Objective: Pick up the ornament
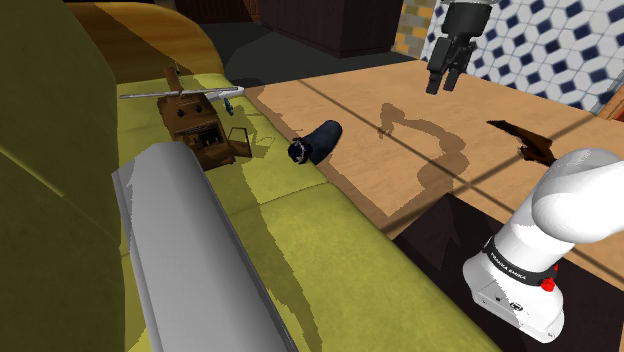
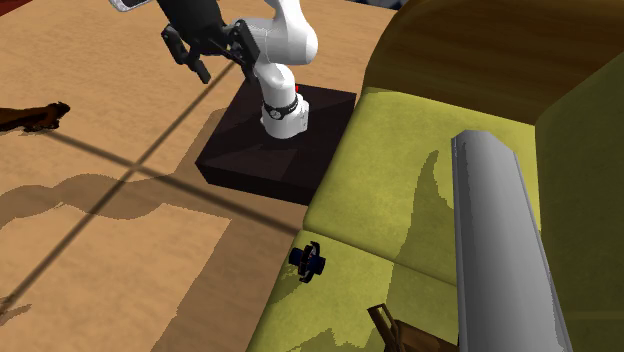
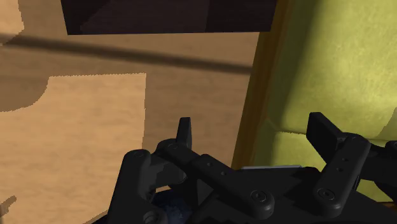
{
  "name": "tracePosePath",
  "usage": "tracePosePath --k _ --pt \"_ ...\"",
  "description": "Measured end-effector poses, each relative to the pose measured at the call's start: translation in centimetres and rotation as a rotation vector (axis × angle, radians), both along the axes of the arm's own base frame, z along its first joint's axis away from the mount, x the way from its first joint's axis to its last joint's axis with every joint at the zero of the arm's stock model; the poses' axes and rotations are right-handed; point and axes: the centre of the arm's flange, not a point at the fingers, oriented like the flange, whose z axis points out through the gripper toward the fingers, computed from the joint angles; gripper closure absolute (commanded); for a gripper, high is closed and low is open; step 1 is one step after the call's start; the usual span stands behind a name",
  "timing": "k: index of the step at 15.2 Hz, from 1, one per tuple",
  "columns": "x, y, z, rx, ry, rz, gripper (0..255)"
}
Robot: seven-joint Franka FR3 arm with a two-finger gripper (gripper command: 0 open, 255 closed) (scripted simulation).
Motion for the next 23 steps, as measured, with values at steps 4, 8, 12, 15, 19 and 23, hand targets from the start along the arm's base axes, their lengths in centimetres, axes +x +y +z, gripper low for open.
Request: tracePosePath --k 4,8,12,15,19,23 --pt "1.7 1.6 -1.0 0.004 -0.005 -0.013 0" --pt "4.5 5.0 -3.1 0.014 -0.016 -0.038 0" --pt "7.5 8.0 -5.3 0.023 -0.027 -0.064 0" --pt "10.3 10.5 -6.6 0.030 -0.036 -0.083 0" --pt "13.9 13.6 -8.5 0.040 -0.048 -0.109 0" --pt "17.5 16.8 -10.3 0.049 -0.059 -0.135 0"
